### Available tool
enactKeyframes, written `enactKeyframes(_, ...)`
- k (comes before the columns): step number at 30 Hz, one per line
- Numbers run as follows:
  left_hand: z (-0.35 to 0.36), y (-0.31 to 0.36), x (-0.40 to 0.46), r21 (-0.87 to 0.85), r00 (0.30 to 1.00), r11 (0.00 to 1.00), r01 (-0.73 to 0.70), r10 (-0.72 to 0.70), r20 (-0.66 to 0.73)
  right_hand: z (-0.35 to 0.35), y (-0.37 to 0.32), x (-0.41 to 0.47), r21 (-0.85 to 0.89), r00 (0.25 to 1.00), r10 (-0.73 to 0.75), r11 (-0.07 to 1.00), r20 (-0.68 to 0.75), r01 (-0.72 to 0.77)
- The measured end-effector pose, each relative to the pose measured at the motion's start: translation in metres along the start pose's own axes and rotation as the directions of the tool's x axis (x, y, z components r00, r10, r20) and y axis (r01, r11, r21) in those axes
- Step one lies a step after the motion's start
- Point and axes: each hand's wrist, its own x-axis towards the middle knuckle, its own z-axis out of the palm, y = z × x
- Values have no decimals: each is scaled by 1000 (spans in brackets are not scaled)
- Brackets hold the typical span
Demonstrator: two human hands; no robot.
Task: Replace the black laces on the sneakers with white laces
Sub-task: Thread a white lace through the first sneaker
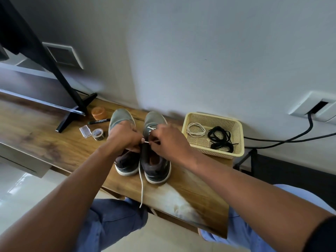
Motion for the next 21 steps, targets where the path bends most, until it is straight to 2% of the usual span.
enactKeyframes(2,0,-1,2,-92,999,995,45,-43,18,5,0,-2,-61,1000,-8,998,-11,7)
enactKeyframes(5,-1,2,4,-174,994,981,86,-73,78,7,3,0,-49,999,36,998,-32,-37)
enactKeyframes(8,1,5,3,-183,989,978,101,-79,125,7,7,2,-29,997,61,998,-41,-62)
enactKeyframes(16,1,5,0,-235,986,966,111,-78,147,13,5,4,35,988,128,991,-90,-125)
enactKeyframes(21,0,4,0,-251,987,961,114,-80,141,15,9,3,142,972,197,974,-127,-178)
